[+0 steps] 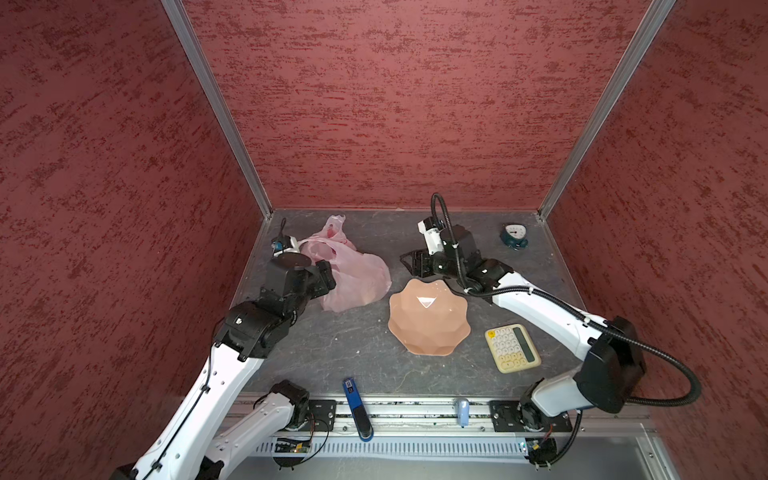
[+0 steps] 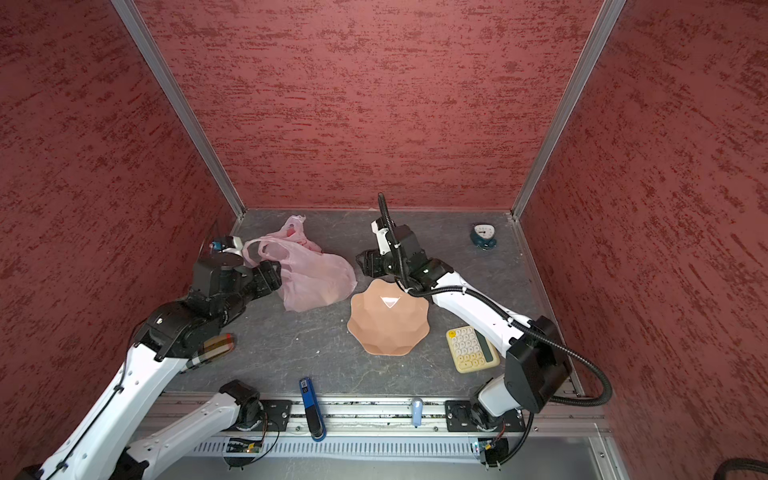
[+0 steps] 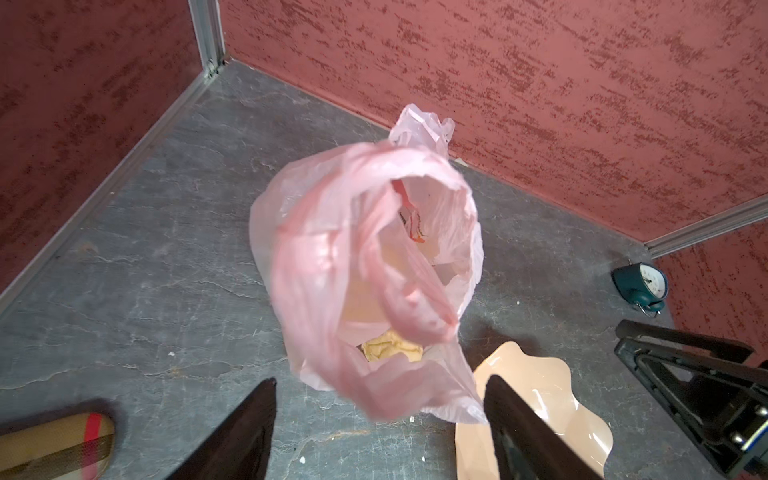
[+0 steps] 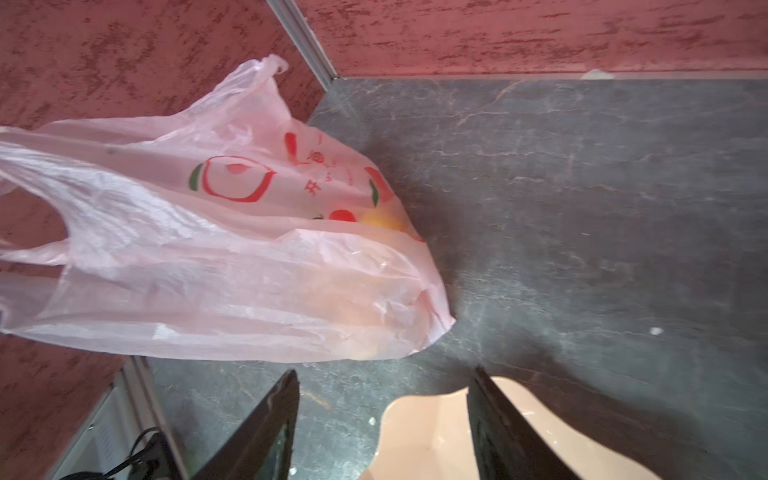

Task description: Take the fake fruits out of the plastic bag

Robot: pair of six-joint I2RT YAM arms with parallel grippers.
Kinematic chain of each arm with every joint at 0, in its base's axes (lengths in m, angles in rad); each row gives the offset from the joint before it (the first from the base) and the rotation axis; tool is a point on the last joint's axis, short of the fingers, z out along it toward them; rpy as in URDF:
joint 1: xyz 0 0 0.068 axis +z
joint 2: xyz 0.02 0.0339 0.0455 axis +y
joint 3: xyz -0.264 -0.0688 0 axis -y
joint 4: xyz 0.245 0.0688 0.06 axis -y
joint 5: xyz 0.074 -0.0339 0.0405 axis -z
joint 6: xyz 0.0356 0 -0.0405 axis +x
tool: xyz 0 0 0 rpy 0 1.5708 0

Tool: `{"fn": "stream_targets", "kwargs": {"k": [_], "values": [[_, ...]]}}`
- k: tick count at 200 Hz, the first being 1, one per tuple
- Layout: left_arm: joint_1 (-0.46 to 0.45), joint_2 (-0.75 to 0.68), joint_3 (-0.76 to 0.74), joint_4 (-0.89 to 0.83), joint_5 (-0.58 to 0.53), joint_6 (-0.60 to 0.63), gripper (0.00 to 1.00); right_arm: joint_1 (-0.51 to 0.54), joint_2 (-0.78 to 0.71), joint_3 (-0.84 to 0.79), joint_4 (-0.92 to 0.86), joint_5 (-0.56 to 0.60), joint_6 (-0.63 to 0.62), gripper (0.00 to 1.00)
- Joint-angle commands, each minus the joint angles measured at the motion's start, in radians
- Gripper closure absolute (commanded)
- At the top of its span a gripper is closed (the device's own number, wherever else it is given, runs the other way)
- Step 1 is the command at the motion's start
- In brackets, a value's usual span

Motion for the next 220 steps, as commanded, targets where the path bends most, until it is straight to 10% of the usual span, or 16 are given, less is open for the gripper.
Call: {"fn": "stream_targets", "kwargs": {"k": [1,112,220], "values": [[0.006,-0.045,0.015,-0.076,-0.059,-0.006,0.21,0.053,0.025,0.030,0.107,0.059,0.035,0.35],[0.220,-0.026,0.264,-0.141,0.066,0.124,0.20,0.383,0.119,0.276,-0.038,0.291,-0.303,0.34],[0.550,-0.083,0.107,-0.173,0.299,0.138,0.19,0.457,0.373,0.512,-0.037,0.406,-0.504,0.46]]}}
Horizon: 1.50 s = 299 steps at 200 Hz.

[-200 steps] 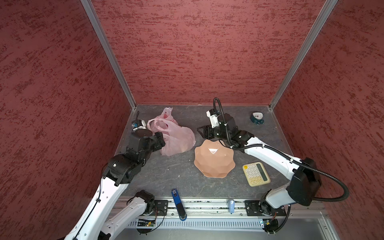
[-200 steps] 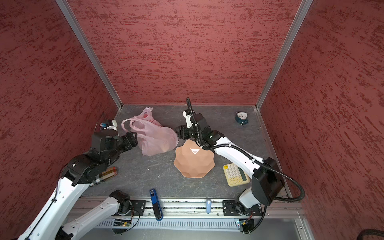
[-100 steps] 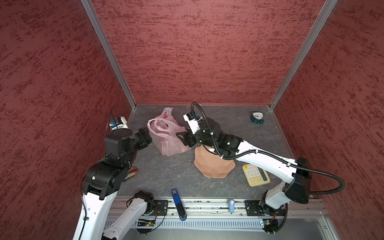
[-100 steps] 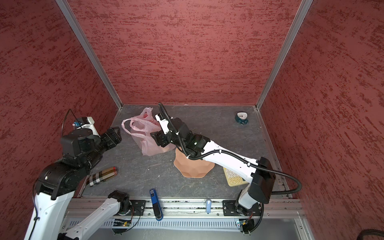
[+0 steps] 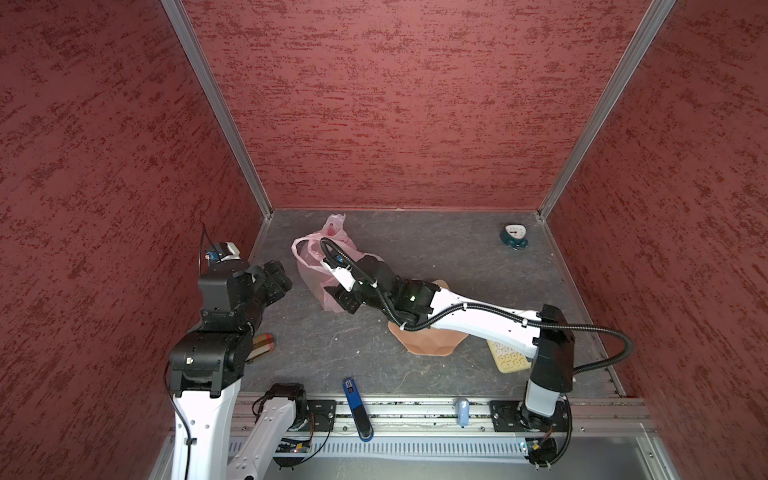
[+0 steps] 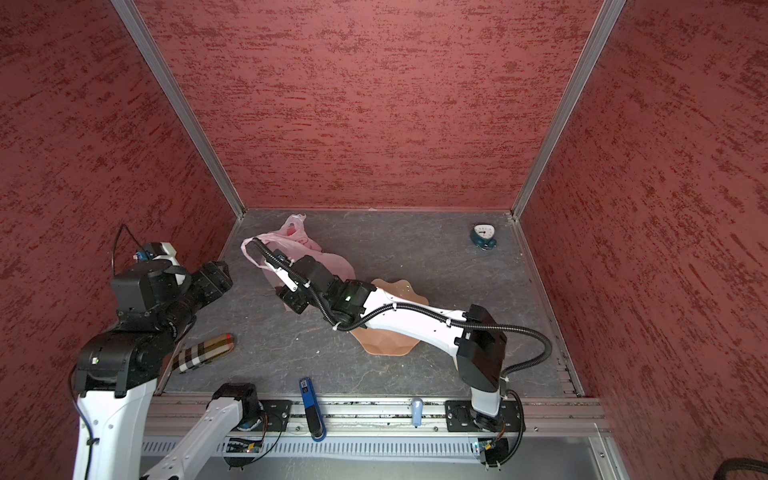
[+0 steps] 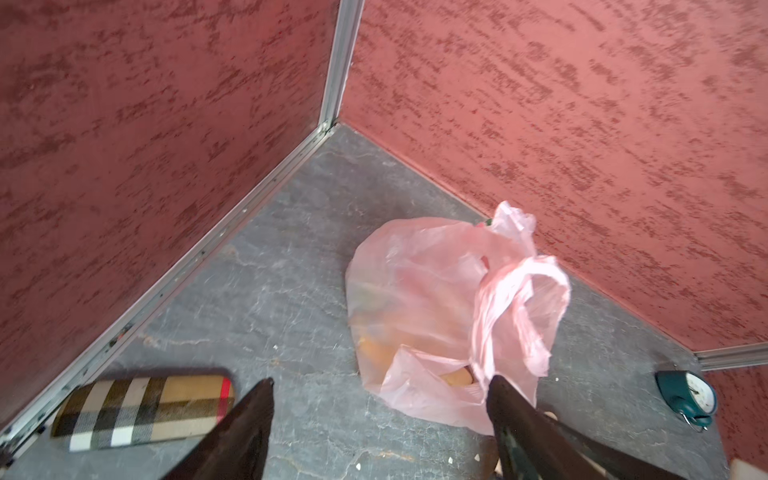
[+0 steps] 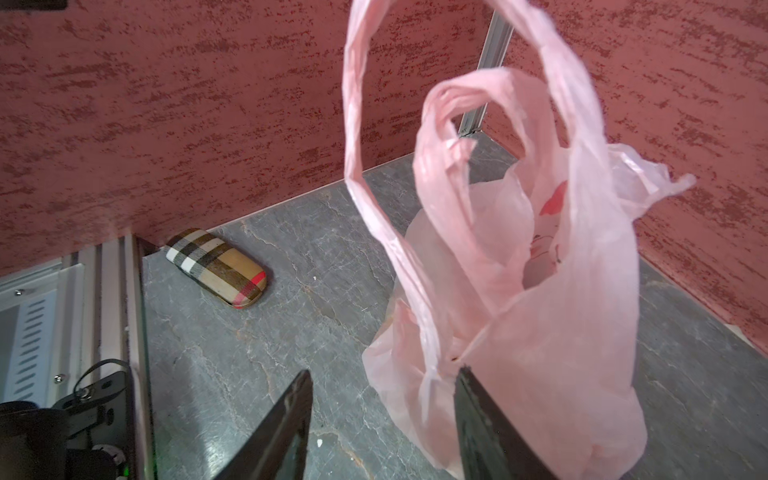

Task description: Take the fake fruits out of the plastic bag

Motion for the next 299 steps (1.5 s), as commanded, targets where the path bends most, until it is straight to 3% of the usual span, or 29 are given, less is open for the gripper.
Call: {"fn": "stream_targets", "kwargs": {"k": [1,76,92,128,157,209,243,272,299], "values": [[0.078,-0.015,-0.044,0.001,0.124,0.021,0.19,0.004,0.023,0.066,-0.003,0.094,-0.063,0.46],[0.240,-0.017,-0.124,0.076,0.316,0.028,0.20,0.004,0.061,0.074,0.080,0.242,-0.129,0.47],[0.261,-0.018,-0.134,0.084,0.342,0.029,0.20,0.004,0.073,0.077,0.087,0.233,-0.127,0.54],[0.296,-0.005,-0.155,0.104,0.414,0.031,0.20,0.004,0.063,0.061,0.086,0.222,-0.107,0.81],[0.307,0.021,-0.167,0.149,0.495,0.022,0.19,-0.005,-0.035,-0.068,0.171,0.176,-0.073,0.89],[0.307,0.036,-0.178,0.236,0.670,0.000,0.11,-0.062,-0.192,-0.275,0.279,0.124,0.047,0.94],[0.304,0.050,-0.197,0.267,0.805,-0.017,0.10,-0.122,-0.242,-0.383,0.365,0.006,0.171,0.94],[0.285,0.059,-0.222,0.294,0.845,-0.031,0.09,-0.140,-0.251,-0.424,0.401,-0.024,0.215,0.94],[0.254,0.079,-0.267,0.429,0.885,-0.106,0.09,-0.140,-0.247,-0.436,0.407,-0.039,0.225,0.94]]}}
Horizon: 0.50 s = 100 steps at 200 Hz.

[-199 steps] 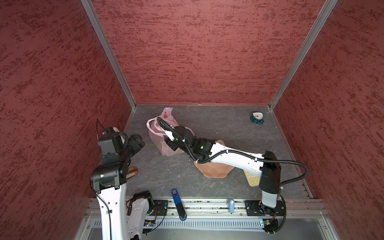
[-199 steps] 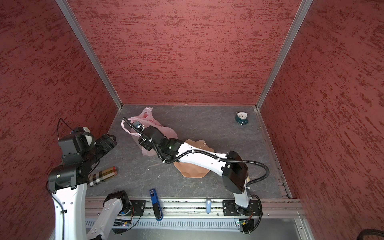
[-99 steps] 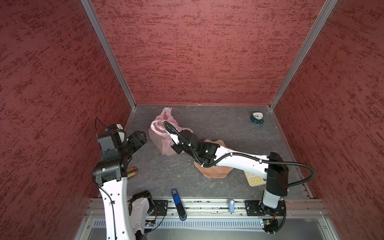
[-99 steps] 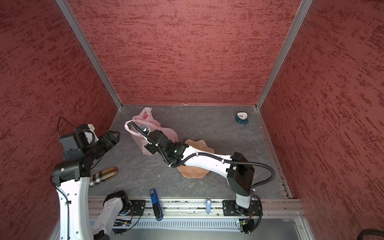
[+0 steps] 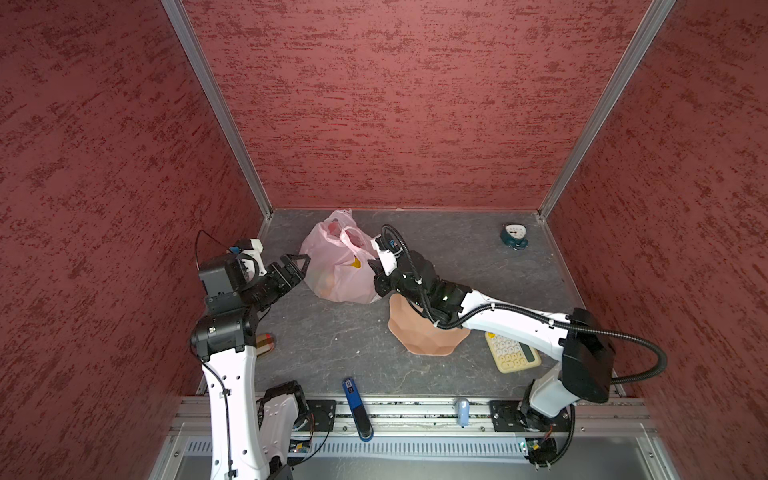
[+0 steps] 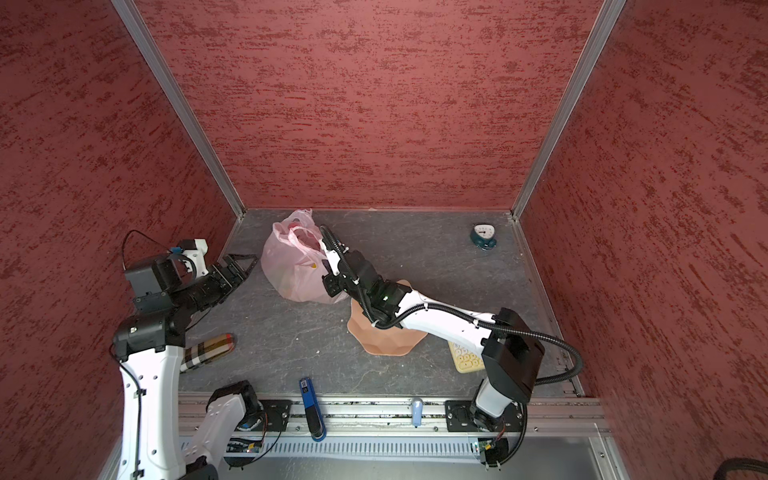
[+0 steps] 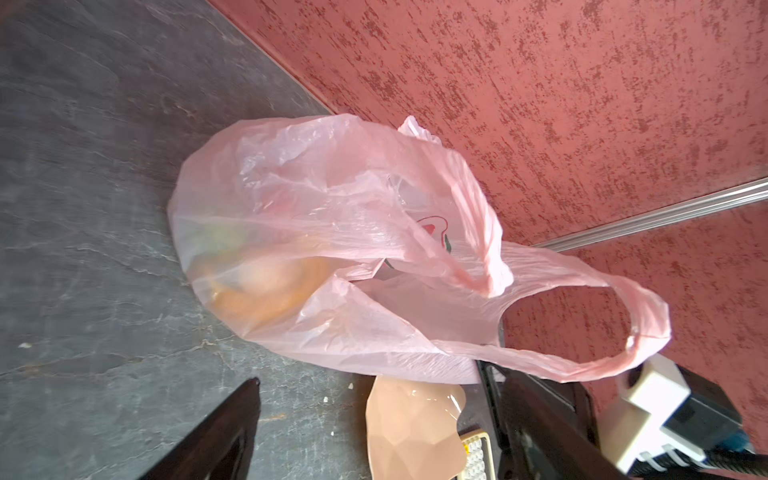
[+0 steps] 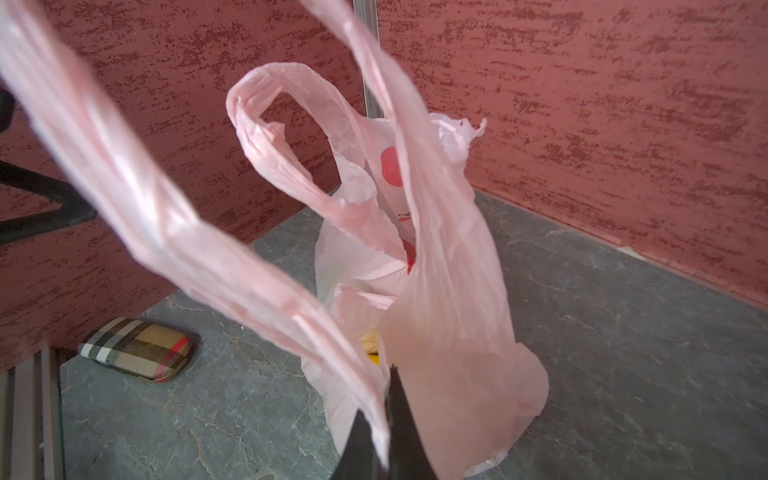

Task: Take the fake fruits out of the plastic bag
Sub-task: 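Pull the two handles apart with both grippers to open the bag mouth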

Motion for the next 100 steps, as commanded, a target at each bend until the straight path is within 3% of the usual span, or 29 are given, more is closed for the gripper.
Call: {"fn": "stream_targets", "kwargs": {"k": [1,35,62,100], "values": [[-0.027,0.016,-0.034,0.147,0.073,-0.070,0.09,0.004,-0.012,-0.003,0.064,-0.052,0.041,0.94],[-0.131,0.055,-0.055,0.303,0.068,-0.157,0.09,0.004,-0.022,-0.028,0.082,-0.050,0.057,0.94],[-0.234,0.113,-0.039,0.337,0.000,-0.166,0.09,0.003,-0.025,-0.036,0.082,-0.050,0.066,0.94],[-0.288,0.186,-0.031,0.393,-0.071,-0.179,0.16,0.002,-0.038,-0.053,0.090,-0.043,0.068,0.94]]}}
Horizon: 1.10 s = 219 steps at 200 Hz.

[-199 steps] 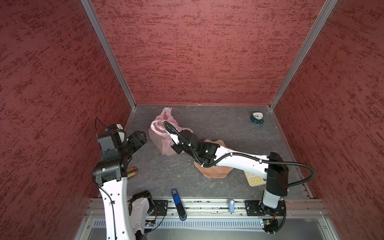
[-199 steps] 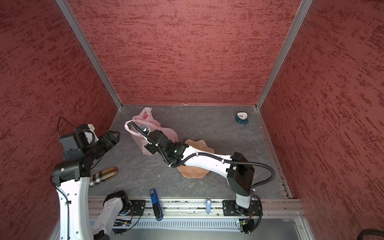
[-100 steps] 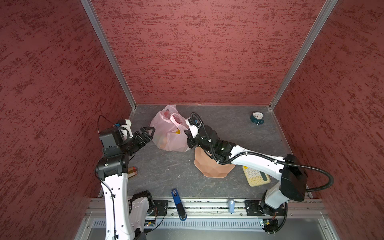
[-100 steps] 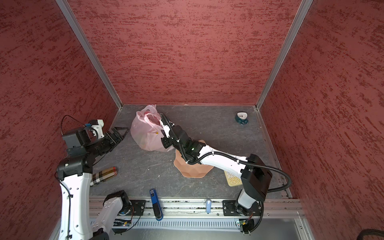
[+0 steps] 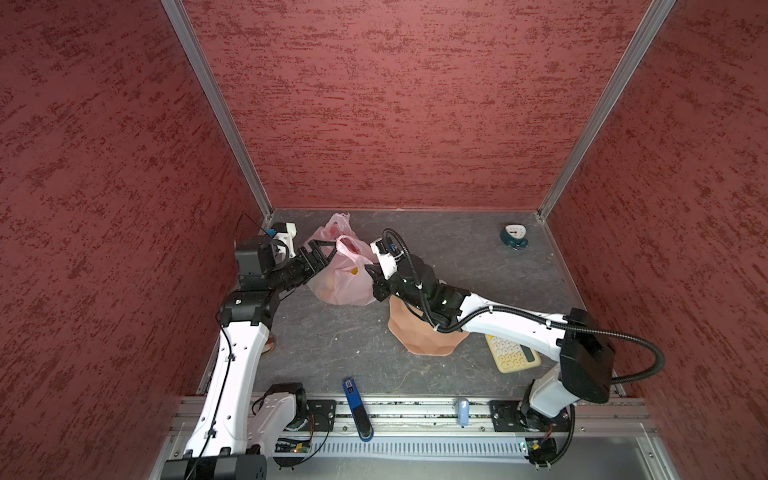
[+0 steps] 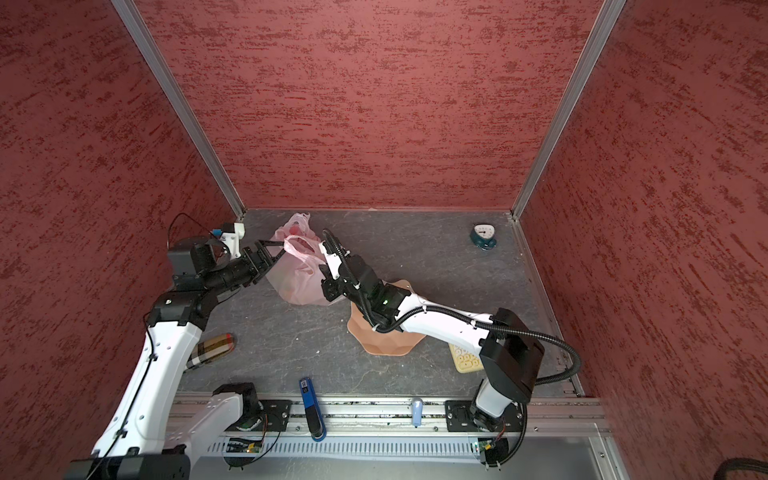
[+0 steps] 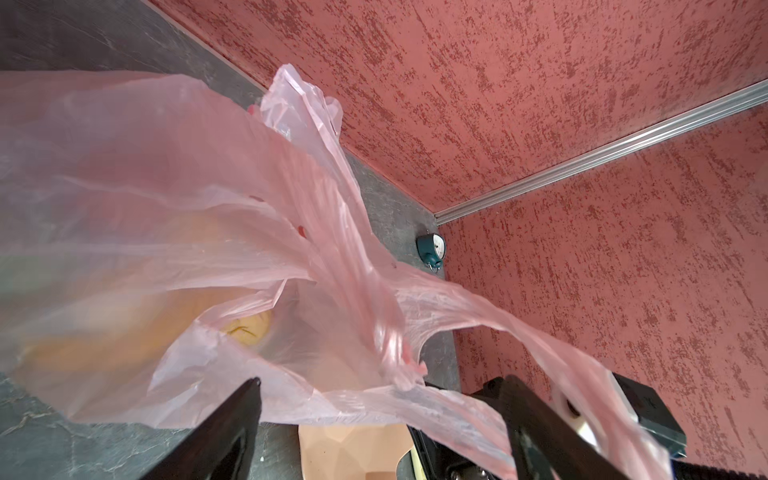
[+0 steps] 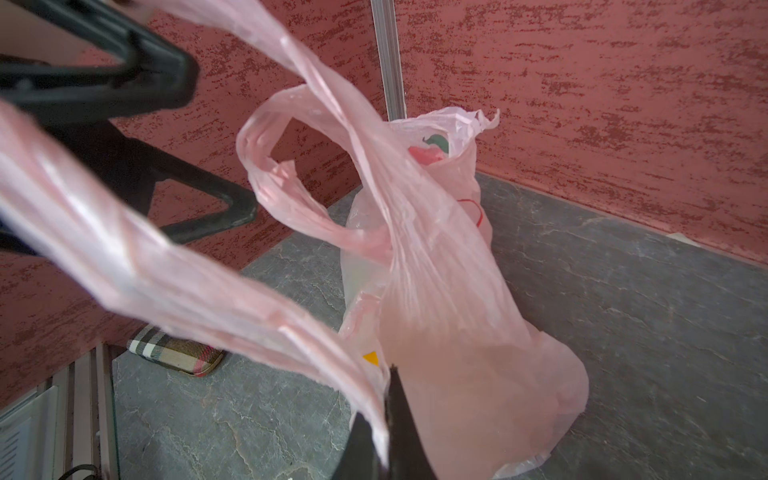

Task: Take the fake fruits out of the plastic bag
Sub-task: 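Pull the two handles apart with both grippers to open the bag mouth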

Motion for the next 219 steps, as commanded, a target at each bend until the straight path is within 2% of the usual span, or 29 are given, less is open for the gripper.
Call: {"fn": "stream_targets", "kwargs": {"k": [1,37,59,79,90,118,150,179,219], "values": [[-0.023,0.032,0.019,0.077,-0.064,-0.015,0.17,0.001,-0.038,-0.012,0.037,-0.008,0.012,0.94],[-0.031,0.094,0.015,0.101,-0.077,-0.009,0.38,-0.001,-0.045,-0.024,0.049,-0.004,0.013,0.94],[-0.031,0.114,0.032,0.086,-0.095,0.014,0.60,-0.008,-0.042,-0.027,0.048,0.004,0.019,0.94],[-0.021,0.123,0.093,-0.018,-0.129,0.091,0.81,-0.022,-0.049,-0.034,0.047,0.013,0.026,0.94],[-0.004,0.127,0.142,-0.107,-0.127,0.138,0.87,-0.029,-0.060,-0.042,0.050,0.012,0.030,0.94],[0.023,0.108,0.243,-0.374,-0.145,0.280,0.88,-0.041,-0.092,-0.058,-0.005,-0.005,0.007,0.94],[0.020,0.035,0.260,-0.592,-0.236,0.370,0.88,-0.063,-0.129,-0.108,-0.075,-0.016,-0.012,0.92],[0.021,-0.006,0.281,-0.710,-0.273,0.413,0.88,-0.109,-0.115,-0.141,-0.063,-0.088,0.018,0.92],[0.043,-0.006,0.354,-0.798,-0.216,0.461,0.87,-0.186,-0.047,-0.130,0.024,-0.133,0.048,0.92]]}}
